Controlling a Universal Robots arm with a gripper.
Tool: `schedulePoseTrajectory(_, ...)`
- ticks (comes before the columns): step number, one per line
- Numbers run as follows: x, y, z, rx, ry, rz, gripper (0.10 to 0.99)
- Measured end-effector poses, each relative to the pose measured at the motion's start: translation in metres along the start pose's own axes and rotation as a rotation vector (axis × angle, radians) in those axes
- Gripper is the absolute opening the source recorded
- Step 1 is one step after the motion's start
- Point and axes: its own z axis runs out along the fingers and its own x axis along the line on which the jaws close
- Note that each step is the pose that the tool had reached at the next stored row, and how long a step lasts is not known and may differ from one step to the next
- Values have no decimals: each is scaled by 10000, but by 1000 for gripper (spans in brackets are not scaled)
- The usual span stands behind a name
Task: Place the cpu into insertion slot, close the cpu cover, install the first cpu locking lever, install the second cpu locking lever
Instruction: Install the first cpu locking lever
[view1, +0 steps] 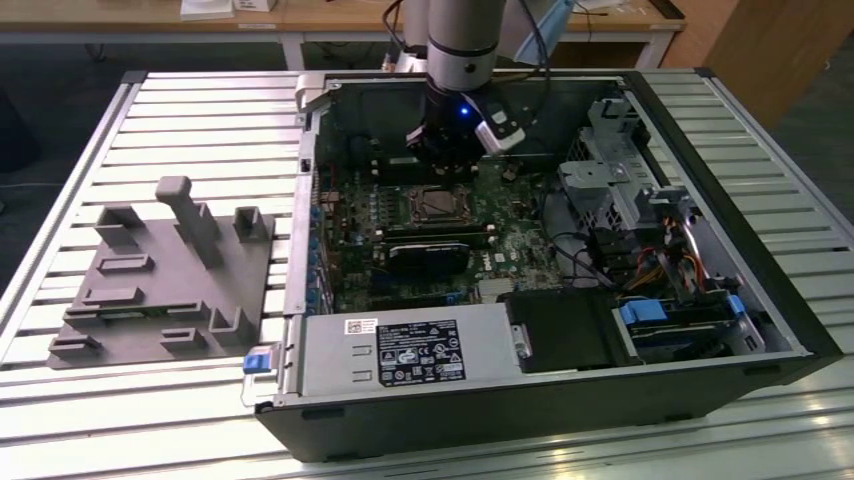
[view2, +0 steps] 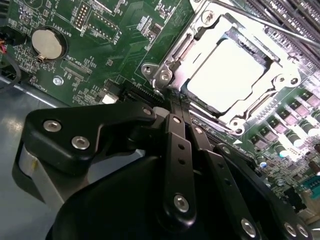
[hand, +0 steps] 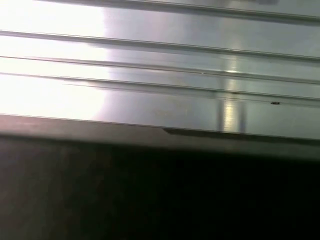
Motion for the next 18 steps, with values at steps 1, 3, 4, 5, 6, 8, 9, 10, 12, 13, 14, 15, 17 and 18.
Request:
schedulePoseTrajectory(1,0,1,-19,1,2,-1,106)
schedulePoseTrajectory(3,-1,2,-75,9,7,-2,106)
schedulePoseTrajectory(4,-1,3,-107,9,6,-2,106)
schedulePoseTrajectory(5,-1,4,-140,9,6,-1,106)
schedulePoseTrajectory(6,-2,4,-159,11,8,-2,106)
schedulePoseTrajectory(8,-1,-3,-162,8,6,-4,106)
schedulePoseTrajectory(9,-1,-15,-163,9,7,-3,106)
schedulePoseTrajectory(10,0,-21,-163,9,7,-2,106)
schedulePoseTrajectory(12,0,-32,-163,9,7,-2,106)
schedulePoseTrajectory(13,1,-37,-164,9,7,-1,106)
schedulePoseTrajectory(14,1,-41,-164,10,7,-2,106)
schedulePoseTrajectory(15,1,-44,-164,10,7,-2,106)
schedulePoseTrajectory(17,1,-51,-164,10,7,-1,106)
schedulePoseTrajectory(18,0,-53,-164,8,6,-2,106)
